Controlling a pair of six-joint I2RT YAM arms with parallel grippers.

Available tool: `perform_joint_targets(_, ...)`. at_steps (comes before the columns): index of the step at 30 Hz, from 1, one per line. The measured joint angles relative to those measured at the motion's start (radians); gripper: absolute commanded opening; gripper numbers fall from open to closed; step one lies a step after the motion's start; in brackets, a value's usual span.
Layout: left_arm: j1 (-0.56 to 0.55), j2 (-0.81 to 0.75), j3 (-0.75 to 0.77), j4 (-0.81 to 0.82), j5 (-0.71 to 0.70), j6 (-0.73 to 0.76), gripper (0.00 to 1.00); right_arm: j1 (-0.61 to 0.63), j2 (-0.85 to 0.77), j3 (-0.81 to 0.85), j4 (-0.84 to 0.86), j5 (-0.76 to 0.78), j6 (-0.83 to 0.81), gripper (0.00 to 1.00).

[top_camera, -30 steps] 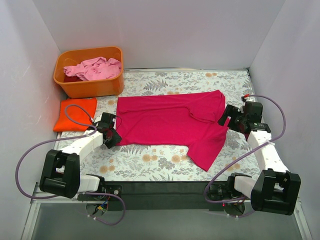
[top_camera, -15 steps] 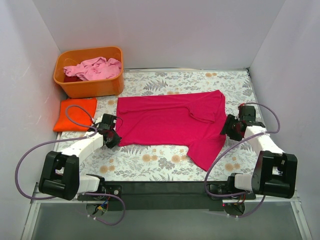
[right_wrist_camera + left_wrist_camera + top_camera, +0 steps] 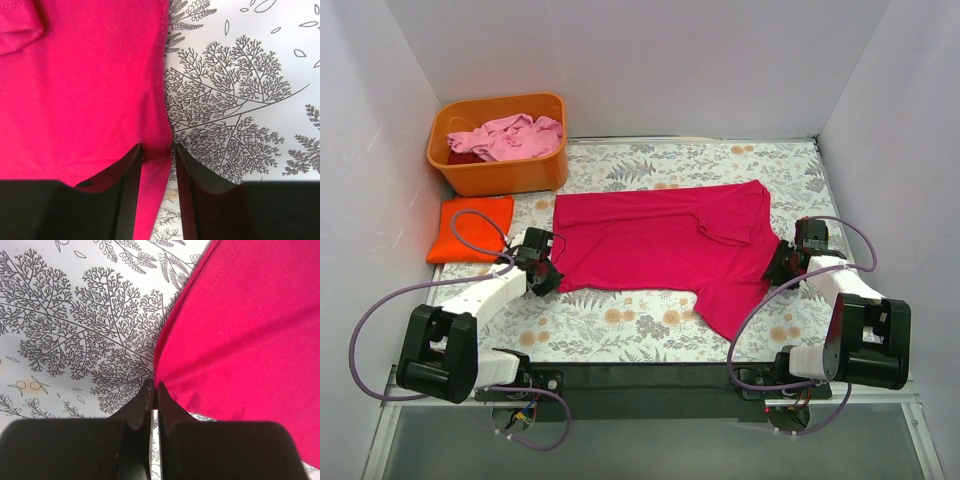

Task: Fold and stack the t-shirts
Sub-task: Fold the tshirt

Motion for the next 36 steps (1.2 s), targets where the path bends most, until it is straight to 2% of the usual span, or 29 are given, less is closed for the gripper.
perform_joint_targets(3,0.0,-0.006,0.0,-0.002,-0.003,0.0,0.0,0.0,0.0,-0.005,0.008,0.0,0.0,0.24)
perform_joint_targets(4,-0.001,-0.01,0.0,-0.004,-0.004,0.0,0.0,0.0,0.0,-0.009,0.011,0.0,0.0,0.16)
perform_joint_targets(9,-0.005,-0.042,-0.002,-0.03,-0.028,0.0,0.0,-0.006,-0.017,-0.026,0.018,0.002,0.002,0.02)
perform_joint_targets(23,-0.005,-0.177,0.01,-0.132,-0.055,-0.015,0.0,-0.015,-0.17,0.012,-0.096,0.016,-0.023,0.01)
perform_joint_targets(27,-0.004,-0.145,0.043,-0.134,-0.058,-0.01,0.0,-0.015,-0.124,0.113,-0.118,0.014,-0.038,0.01)
perform_joint_targets(36,0.029,0.038,0.157,-0.077,-0.064,0.031,0.0,-0.017,0.091,0.314,-0.13,-0.011,-0.078,0.01)
